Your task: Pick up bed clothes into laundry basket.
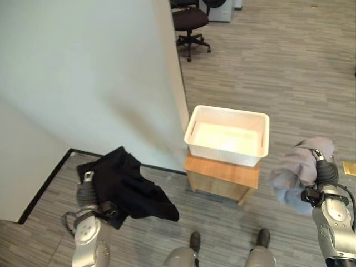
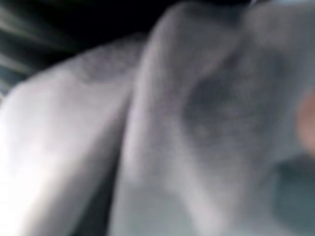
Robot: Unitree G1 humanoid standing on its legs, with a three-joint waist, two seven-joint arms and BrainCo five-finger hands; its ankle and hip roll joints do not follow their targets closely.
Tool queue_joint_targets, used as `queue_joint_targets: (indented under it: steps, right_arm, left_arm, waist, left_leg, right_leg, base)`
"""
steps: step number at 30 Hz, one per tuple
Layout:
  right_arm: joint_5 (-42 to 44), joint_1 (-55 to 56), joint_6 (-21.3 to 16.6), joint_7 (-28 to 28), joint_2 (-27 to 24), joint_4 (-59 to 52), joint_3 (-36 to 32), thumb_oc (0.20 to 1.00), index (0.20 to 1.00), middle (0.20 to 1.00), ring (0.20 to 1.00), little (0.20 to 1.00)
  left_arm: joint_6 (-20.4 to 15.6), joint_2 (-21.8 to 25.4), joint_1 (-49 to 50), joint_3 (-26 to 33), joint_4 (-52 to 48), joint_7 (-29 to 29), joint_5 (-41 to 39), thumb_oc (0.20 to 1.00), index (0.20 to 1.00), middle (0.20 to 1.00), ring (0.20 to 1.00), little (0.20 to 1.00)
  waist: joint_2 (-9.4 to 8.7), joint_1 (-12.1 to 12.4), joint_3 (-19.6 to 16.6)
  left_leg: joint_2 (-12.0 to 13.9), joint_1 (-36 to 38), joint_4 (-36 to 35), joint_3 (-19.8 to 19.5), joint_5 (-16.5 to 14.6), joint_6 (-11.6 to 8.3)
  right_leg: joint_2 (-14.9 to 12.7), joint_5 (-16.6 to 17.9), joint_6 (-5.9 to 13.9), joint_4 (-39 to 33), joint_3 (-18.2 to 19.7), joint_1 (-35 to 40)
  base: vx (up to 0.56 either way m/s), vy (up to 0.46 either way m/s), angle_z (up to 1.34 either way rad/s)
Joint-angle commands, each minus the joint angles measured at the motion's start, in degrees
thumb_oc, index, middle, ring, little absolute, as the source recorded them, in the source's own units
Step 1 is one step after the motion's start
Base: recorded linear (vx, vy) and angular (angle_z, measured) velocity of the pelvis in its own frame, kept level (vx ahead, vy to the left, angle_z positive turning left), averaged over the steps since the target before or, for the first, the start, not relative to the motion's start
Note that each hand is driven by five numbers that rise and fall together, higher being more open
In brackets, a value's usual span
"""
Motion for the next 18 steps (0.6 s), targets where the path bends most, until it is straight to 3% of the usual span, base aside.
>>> queue_joint_targets:
  steps: [1, 3, 4, 5, 6, 7, 8, 10, 11, 18]
  right_arm:
    - [1.2, -5.4, -5.3, -0.2, -5.1, -3.1, -3.3, 0.2, 0.2, 0.2, 0.2, 0.2]
    - [1.7, -5.0, -5.0, -0.2, -6.0, -2.6, -3.8, 0.2, 0.2, 0.2, 0.2, 0.2]
    - [1.6, -4.7, -4.9, -0.2, -6.1, -2.6, -4.3, 0.2, 0.2, 0.2, 0.2, 0.2]
    - [1.7, -4.2, -4.7, -0.3, -6.2, -2.6, -4.9, 0.2, 0.2, 0.2, 0.2, 0.2]
    - [1.6, -3.8, -4.7, -0.5, -6.5, -2.9, -6.0, 0.2, 0.2, 0.2, 0.2, 0.2]
    - [1.2, -3.5, -4.9, -0.6, -7.1, -3.3, -6.6, 0.2, 0.2, 0.2, 0.2, 0.2]
    - [-0.7, -4.6, -6.0, -1.1, -9.1, -3.2, -6.5, 0.2, 0.2, 0.2, 0.2, 0.2]
    - [-2.5, -4.9, -3.6, 0.1, -10.0, -3.2, -6.2, 0.2, 0.2, 0.2, 0.2, 0.2]
    - [-2.3, -8.7, -4.7, 0.0, -11.6, -2.0, -4.6, 0.2, 0.2, 0.2, 0.2, 0.2]
    - [0.1, -17.3, -3.6, 0.8, -18.6, 5.2, 1.1, 0.2, 0.2, 0.2, 0.2, 0.2]
  left_arm:
    - [-3.9, 1.6, -4.8, -2.4, -4.0, -1.1, -0.3, 0.2, 0.2, 0.2, 0.2, 0.2]
    - [-3.6, 1.0, -5.3, -4.0, -4.1, -2.3, -0.8, 0.2, 0.2, 0.2, 0.2, 0.2]
    - [-3.3, 0.9, -5.1, -4.5, -4.4, -2.7, -0.4, 0.2, 0.2, 0.2, 0.2, 0.2]
    - [-3.0, 0.8, -5.3, -5.2, -4.3, -3.0, -0.1, 0.2, 0.2, 0.2, 0.2, 0.2]
    - [-2.6, 0.9, -5.5, -6.1, -3.9, -3.4, 0.8, 0.2, 0.2, 0.2, 0.2, 0.2]
    - [-2.3, 0.8, -5.6, -7.0, -3.8, -3.8, 1.1, 0.2, 0.2, 0.2, 0.2, 0.2]
    - [-2.3, 0.9, -4.9, -7.6, -3.6, -3.7, 1.8, 0.2, 0.2, 0.2, 0.2, 0.2]
    - [-1.9, 0.8, -3.9, -8.3, -3.6, -5.1, 1.1, 0.2, 0.2, 0.2, 0.2, 0.2]
    - [-2.2, 1.1, -4.1, -9.0, -3.3, -5.3, -0.2, 0.2, 0.2, 0.2, 0.2, 0.2]
    - [-1.1, 1.5, -0.9, -10.9, -2.7, -6.8, -2.2, 0.2, 0.2, 0.2, 0.2, 0.2]
  waist:
    - [-1.13, -1.0, 0.6]
    - [-1.79, -0.8, 1.6]
    - [-1.85, -0.5, 1.7]
    - [-1.94, -0.2, 1.5]
    - [-1.68, -0.1, 0.9]
    - [-0.98, 0.0, 0.2]
    - [-0.84, 1.0, 0.0]
    - [-0.28, 0.8, -0.9]
    - [-0.39, 0.8, -1.9]
    - [-2.12, 4.3, -3.4]
  left_leg:
    - [4.7, -1.5, 18.4, 1.0, 2.0, -2.97]
    - [2.9, -4.7, 24.0, 0.7, 2.1, -2.33]
    - [2.0, -5.9, 23.1, 1.0, 1.8, -2.32]
    - [1.0, -7.2, 21.2, 1.2, 1.0, -2.43]
    - [0.7, -8.6, 14.4, 3.6, 0.8, -2.66]
    - [0.1, -8.3, 7.8, 5.7, 3.7, -2.42]
    - [-0.8, -7.8, 6.6, 4.2, 3.2, -2.46]
    - [-0.8, -5.3, 4.4, 1.7, 2.6, -1.82]
    - [-0.7, -3.1, 1.7, 1.2, 2.9, -1.68]
    - [-1.7, 0.5, -3.3, 0.8, 2.8, -0.39]
  right_leg:
    - [2.4, -0.6, -3.67, -2.0, -4.5, 5.3]
    - [2.9, -1.6, -5.06, -2.7, -4.9, 7.2]
    - [3.1, -2.0, -5.15, -3.3, -5.1, 8.2]
    - [2.8, -2.4, -4.9, -4.1, -5.5, 9.4]
    - [2.9, -2.8, -4.46, -5.5, -6.9, 11.1]
    - [3.7, -3.2, -4.25, -6.2, -8.2, 12.1]
    - [3.8, -3.7, -3.74, -6.1, -8.7, 12.5]
    - [3.9, -3.8, -3.56, -4.8, -8.0, 11.5]
    - [3.8, -3.4, -3.56, -5.1, -8.3, 12.0]
    - [2.9, -2.7, -2.26, -6.7, -8.4, 13.4]
  base:
    - [0.01, -0.295, 0.44]
    - [0.04, -0.22, 0.71]
    - [0.1, -0.112, 0.53]
    - [0.22, -0.089, -0.01]
    - [0.27, -0.04, 0.37]
    - [0.28, -0.022, 0.6]
    - [0.16, 0.009, 0.89]
    - [0.17, 0.077, 0.23]
    - [0.24, 0.108, -0.21]
    - [0.13, 0.067, 0.05]
